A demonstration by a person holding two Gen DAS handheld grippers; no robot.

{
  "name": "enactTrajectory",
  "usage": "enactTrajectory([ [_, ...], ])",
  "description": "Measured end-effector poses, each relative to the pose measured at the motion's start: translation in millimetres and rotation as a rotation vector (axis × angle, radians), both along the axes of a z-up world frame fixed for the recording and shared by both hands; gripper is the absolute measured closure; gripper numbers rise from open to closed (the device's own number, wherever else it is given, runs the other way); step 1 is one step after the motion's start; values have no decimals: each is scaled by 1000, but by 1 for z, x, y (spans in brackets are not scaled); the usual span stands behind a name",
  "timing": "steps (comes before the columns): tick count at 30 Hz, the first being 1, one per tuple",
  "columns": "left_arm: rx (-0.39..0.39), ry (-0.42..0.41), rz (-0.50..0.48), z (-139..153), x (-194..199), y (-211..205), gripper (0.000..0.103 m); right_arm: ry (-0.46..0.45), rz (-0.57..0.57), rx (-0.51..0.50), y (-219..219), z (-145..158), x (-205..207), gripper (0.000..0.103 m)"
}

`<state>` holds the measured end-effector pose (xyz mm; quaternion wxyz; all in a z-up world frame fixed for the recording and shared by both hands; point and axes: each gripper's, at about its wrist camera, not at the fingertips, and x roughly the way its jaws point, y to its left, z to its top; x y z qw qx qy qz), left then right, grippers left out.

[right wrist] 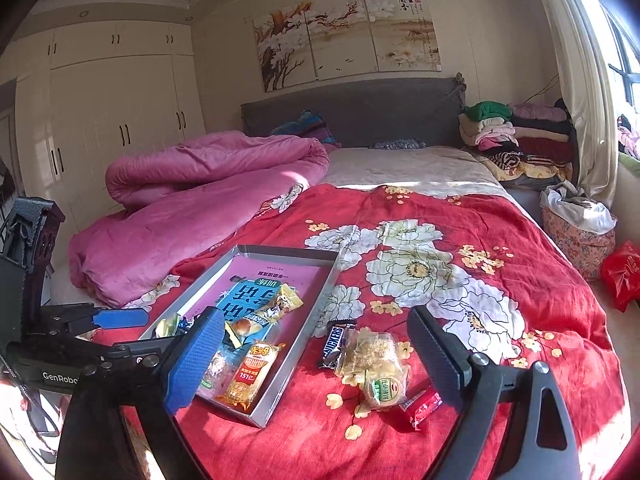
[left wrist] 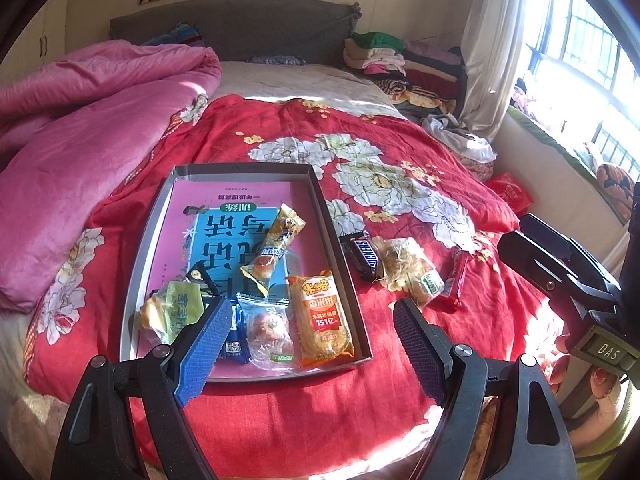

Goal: Organize snacks
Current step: 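Reach the left gripper to the clear pastry bag while the right gripper reaches the red bar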

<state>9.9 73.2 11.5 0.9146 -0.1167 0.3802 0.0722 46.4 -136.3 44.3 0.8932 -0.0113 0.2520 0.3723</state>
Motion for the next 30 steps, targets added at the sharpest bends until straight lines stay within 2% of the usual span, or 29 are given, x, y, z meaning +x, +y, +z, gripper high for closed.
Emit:
enactTrajectory([
  [18, 2, 31, -47, -2, 14, -25, 19, -8, -65, -9, -28, -1, 4, 10],
  [30, -3, 57, -91, -10, 29, -43, 19, 30, -118, -4, -49, -8, 15, 10],
])
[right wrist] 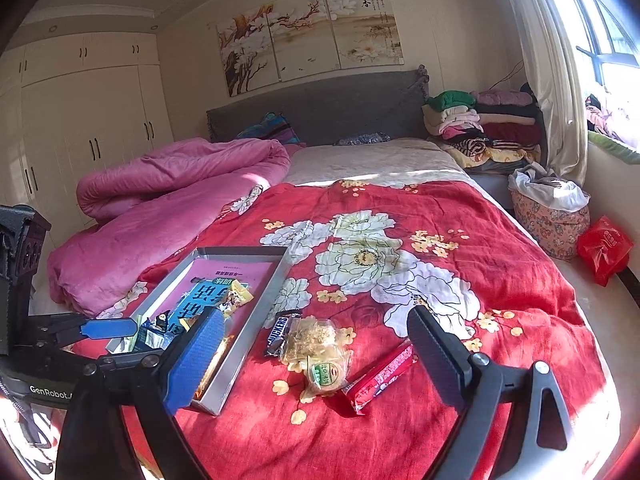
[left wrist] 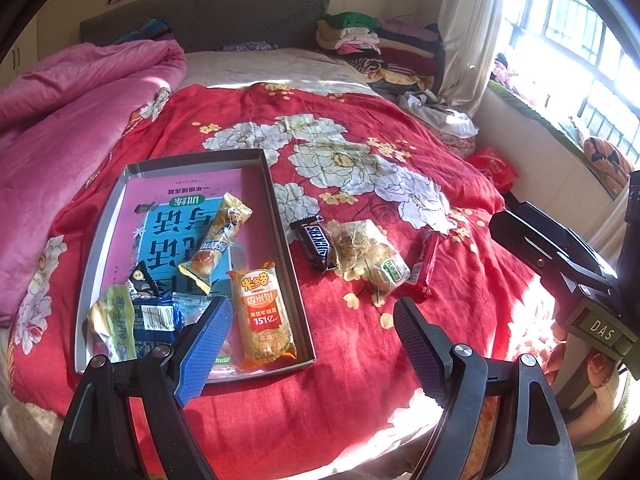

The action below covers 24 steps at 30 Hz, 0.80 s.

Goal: Organize snacks
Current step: 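Reach the left gripper to the clear pastry bag while the right gripper reaches the red bar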

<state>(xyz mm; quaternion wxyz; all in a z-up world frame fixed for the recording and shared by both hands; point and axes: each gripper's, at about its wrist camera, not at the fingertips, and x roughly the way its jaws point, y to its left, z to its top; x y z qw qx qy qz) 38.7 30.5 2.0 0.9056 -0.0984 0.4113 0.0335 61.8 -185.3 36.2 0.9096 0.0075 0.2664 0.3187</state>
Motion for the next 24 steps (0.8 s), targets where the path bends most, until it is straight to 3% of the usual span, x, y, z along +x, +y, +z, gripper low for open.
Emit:
enactTrajectory([
  [15, -4, 26, -34, -9, 15, -12, 19, 67, -64, -1, -14, -16, 21, 10],
  [24, 15, 34, -72, -14, 36, -25, 19, 154, -107, -12, -23, -34, 37, 10],
])
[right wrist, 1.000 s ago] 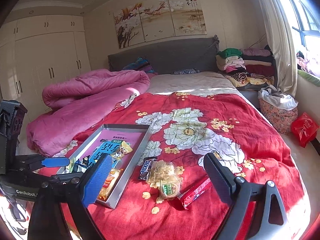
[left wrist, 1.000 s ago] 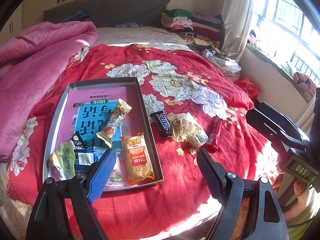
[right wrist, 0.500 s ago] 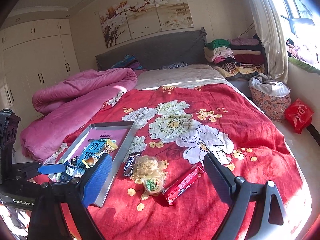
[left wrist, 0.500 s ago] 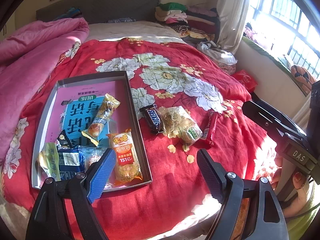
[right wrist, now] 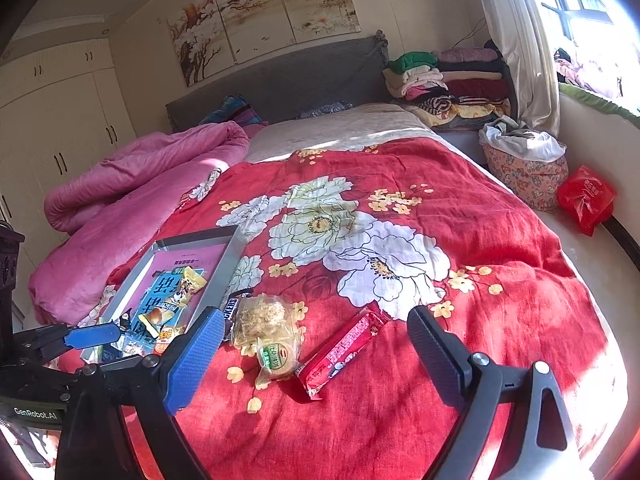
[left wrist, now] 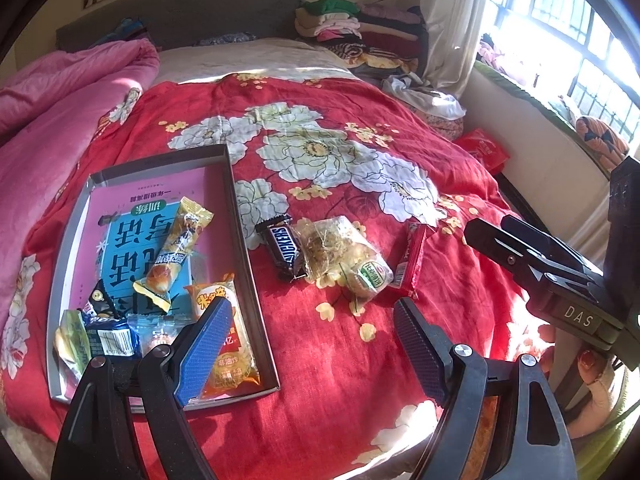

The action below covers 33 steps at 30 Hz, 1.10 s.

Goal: Organize snacks
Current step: 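Reach the left gripper to the clear pastry bag while the right gripper reaches the red bar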

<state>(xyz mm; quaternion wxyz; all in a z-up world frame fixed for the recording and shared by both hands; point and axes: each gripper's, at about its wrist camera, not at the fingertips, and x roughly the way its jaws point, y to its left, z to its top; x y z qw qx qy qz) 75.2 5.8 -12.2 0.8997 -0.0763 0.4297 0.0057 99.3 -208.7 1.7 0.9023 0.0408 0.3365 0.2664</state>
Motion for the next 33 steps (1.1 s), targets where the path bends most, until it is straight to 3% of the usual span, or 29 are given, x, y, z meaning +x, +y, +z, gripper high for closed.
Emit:
enactTrajectory([
  [13, 63, 53, -86, -16, 52, -2, 19, 118, -17, -44, 1, -33, 21, 10],
  [23, 159, 99, -172, -35, 92, -8, 19, 223, 7, -84, 14, -65, 41, 10],
  [33, 193, 149, -279, -53, 116, -19, 21, 255, 44, -113, 28, -85, 52, 40],
])
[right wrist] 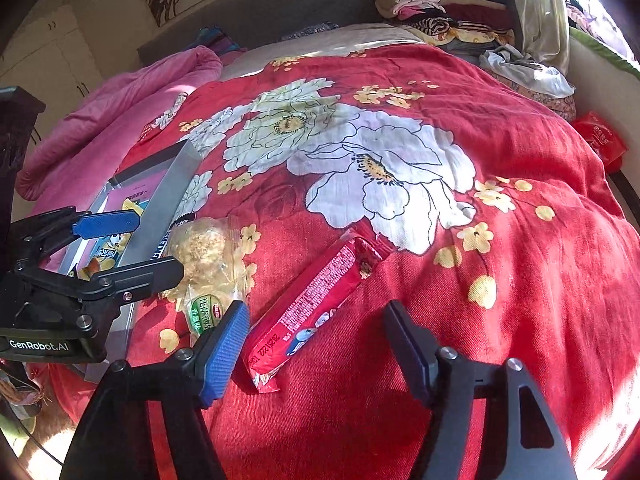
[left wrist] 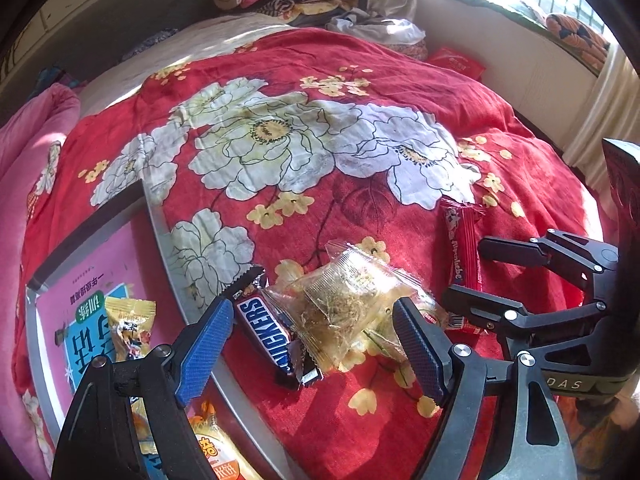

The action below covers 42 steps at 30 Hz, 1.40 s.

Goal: Organize snacks
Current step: 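Reach the left gripper to the clear pastry bag while the right gripper reaches the red bar, then grasp the clear pastry bag with the left gripper while the right gripper grasps the red bar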

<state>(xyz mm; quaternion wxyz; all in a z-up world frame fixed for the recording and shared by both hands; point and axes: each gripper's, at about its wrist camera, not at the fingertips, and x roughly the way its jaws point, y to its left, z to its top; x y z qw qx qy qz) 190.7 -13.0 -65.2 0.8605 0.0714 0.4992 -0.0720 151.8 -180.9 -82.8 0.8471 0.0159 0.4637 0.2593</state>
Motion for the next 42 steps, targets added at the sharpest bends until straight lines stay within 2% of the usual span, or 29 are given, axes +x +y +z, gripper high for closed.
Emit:
enactTrajectory([
  [1, 6, 3, -6, -2, 1, -1, 23, 1, 7, 2, 2, -1, 1, 44],
  [9, 34, 41, -58, -15, 11, -9, 32, -7, 67, -3, 15, -7, 8, 58],
  [16, 38, 42, -62, -17, 21, -17, 35, -6, 69, 59, 7, -2, 12, 75],
  [21, 12, 46, -34, -18, 28, -19, 38, 0, 50, 95, -2, 2, 14, 77],
  [22, -2, 45, -29, -17, 29, -19, 45, -2, 44, 102, -4, 3, 14, 77],
  [31, -106, 33, 13, -14, 24, -12, 52, -34, 24, 150, -14, 15, 11, 80],
  [33, -129, 31, 19, -12, 22, -11, 58, -37, 28, 157, -14, 16, 10, 80],
  [42, -176, 19, 41, -5, 12, -8, 59, -55, 39, 186, -15, 22, 7, 80],
])
